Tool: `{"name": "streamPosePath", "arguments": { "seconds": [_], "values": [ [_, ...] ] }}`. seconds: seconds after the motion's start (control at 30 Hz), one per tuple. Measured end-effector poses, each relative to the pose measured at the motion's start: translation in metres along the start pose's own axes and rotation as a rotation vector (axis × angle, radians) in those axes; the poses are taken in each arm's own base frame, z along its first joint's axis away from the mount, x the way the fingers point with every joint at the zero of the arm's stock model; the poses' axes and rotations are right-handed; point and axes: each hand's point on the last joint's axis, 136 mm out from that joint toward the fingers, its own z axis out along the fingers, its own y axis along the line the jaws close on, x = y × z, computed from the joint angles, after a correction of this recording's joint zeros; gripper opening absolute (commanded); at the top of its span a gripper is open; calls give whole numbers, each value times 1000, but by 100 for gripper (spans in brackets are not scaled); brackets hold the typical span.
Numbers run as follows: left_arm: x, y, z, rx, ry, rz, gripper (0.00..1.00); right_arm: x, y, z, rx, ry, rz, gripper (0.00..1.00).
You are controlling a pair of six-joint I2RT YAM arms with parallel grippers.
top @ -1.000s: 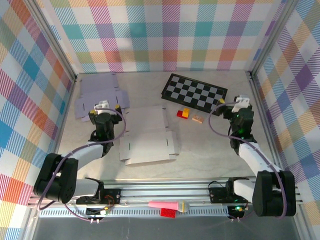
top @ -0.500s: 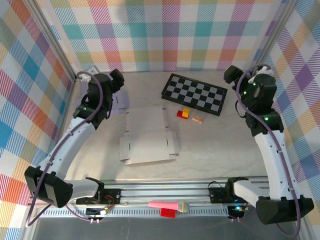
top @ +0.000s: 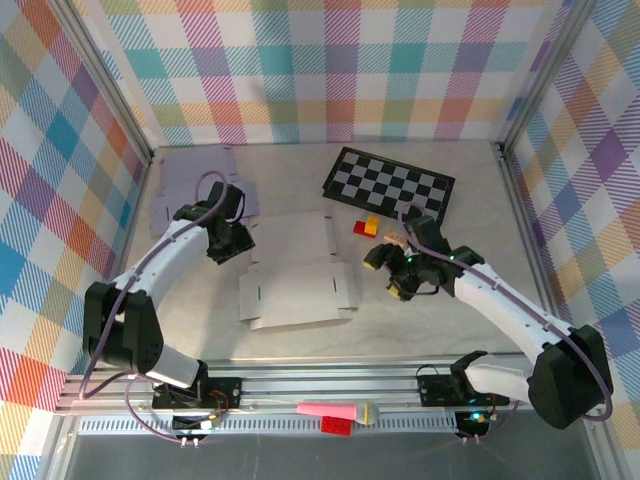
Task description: Fold the paper box
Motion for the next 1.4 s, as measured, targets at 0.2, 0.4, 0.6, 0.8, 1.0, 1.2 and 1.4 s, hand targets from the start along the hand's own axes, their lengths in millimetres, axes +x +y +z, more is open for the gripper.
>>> {"name": "streamPosePath", "arguments": {
  "seconds": [0.2,0.4,0.6,0.8,1.0,1.2,1.4],
  "values": [
    [-6,-2,44,4,58,8,45,40,1,25,-28,114,83,82],
    [15,-2,71,44,128,12,44,54,-11,44,-13,161,180,83],
    [37,-21,81,121,177,22,43,58,-12,52,-21,178,232,83],
    [55,-58,79,213,197,18,42,58,-23,56,-18,168,270,83],
    [74,-76,77,251,231,-16,41,60,-29,56,-29,157,294,83],
    [85,-77,79,247,264,-79,39,74,-38,61,-21,169,304,82],
    [88,-78,78,250,282,-112,39,72,-55,74,-21,131,316,80]
  ]
}}
